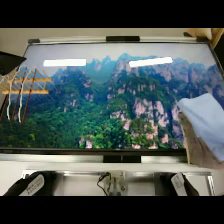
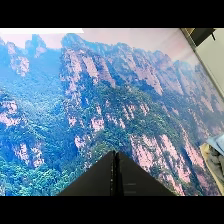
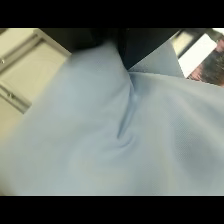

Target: Fold the shirts.

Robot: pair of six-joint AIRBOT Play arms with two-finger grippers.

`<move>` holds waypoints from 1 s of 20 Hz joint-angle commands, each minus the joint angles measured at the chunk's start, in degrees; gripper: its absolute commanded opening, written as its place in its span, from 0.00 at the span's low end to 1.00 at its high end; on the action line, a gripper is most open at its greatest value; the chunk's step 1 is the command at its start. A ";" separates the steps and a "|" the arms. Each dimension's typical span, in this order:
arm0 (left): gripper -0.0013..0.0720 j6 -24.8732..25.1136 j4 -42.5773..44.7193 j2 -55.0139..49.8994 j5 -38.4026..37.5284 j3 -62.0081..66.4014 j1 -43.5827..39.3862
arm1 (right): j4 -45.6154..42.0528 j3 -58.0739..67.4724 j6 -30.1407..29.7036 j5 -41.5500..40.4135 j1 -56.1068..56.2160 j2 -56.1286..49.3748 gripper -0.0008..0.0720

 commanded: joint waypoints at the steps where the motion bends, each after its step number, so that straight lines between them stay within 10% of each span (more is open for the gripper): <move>1: 0.06 -0.31 -0.07 0.00 -0.02 0.00 -0.04 | -8.61 -10.82 -0.48 2.69 -0.04 2.21 0.14; 3: 0.06 -0.96 -0.07 0.00 -0.02 0.00 -0.04 | -8.31 -12.96 -1.77 -0.37 -0.04 2.91 0.95; 10: 0.06 -2.08 3.32 -2.16 0.26 0.17 -1.75 | 4.07 5.70 -3.39 -20.46 0.11 2.84 0.85; 14: 0.06 -14.60 37.11 -8.50 -1.81 4.46 -15.45 | 22.38 18.80 -6.19 -37.03 16.00 0.37 0.82; 17: 0.06 -20.55 57.05 -14.10 -8.92 6.67 -26.08 | 13.70 20.17 0.87 -32.70 41.27 -6.62 0.82; 18: 0.12 -20.52 58.75 -15.74 -11.39 6.67 -28.37 | 9.20 20.17 4.90 -29.00 49.24 -10.16 0.82; 19: 0.41 -21.55 58.62 -17.22 -13.81 6.67 -29.83 | 6.27 20.17 7.93 -24.85 56.00 -14.05 0.82; 20: 0.94 -24.90 58.62 -18.62 -16.28 6.56 -31.15 | 5.68 20.17 9.29 -21.38 61.33 -18.34 0.83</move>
